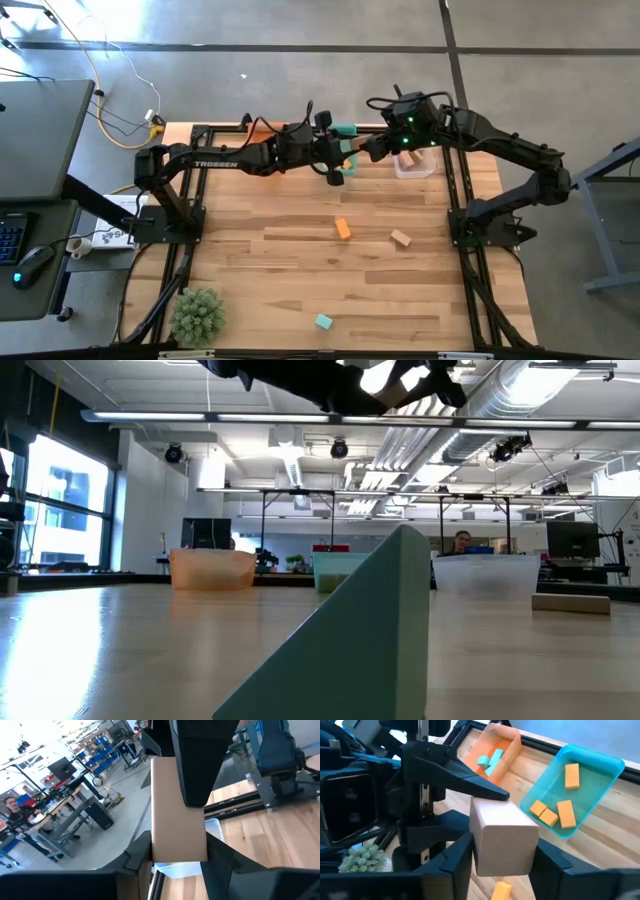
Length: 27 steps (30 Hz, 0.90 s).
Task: Sort & place blocks by color
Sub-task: Put the brown block into the transparent bin
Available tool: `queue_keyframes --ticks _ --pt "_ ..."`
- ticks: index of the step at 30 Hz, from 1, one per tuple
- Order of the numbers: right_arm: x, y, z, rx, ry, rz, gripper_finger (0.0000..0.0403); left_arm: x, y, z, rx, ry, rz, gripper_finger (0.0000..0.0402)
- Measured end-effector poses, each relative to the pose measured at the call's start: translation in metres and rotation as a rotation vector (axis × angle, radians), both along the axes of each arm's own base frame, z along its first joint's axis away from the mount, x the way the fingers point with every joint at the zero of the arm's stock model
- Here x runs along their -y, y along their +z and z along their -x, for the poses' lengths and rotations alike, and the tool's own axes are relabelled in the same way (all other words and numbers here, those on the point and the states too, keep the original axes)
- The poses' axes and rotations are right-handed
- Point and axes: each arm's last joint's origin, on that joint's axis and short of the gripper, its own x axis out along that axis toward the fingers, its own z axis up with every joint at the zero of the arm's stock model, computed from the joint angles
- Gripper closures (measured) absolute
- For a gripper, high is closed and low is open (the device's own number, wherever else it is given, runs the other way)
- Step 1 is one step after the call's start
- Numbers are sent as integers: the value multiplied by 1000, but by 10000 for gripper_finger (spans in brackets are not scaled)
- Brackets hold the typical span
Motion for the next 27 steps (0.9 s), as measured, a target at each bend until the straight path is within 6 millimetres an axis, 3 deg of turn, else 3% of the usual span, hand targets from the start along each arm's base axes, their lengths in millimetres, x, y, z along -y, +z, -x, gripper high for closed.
queue_keyframes --ticks 3,9,17,22,27 --pt "0 1 0 9 -4 -5 290 0 0 0 -5 2 -10 292" --pt "0 0 0 5 -2 -4 290 0 0 0 -20 -3 -38 286" --pt "1 -2 2 -35 -37 31 290 0 -1 0 -32 13 -55 229" --pt "2 -8 9 -136 -90 36 290 -2 -1 1 -3 110 -1 191" --pt "8 -17 19 -296 -176 91 290 -5 -3 3 -26 192 2 182"
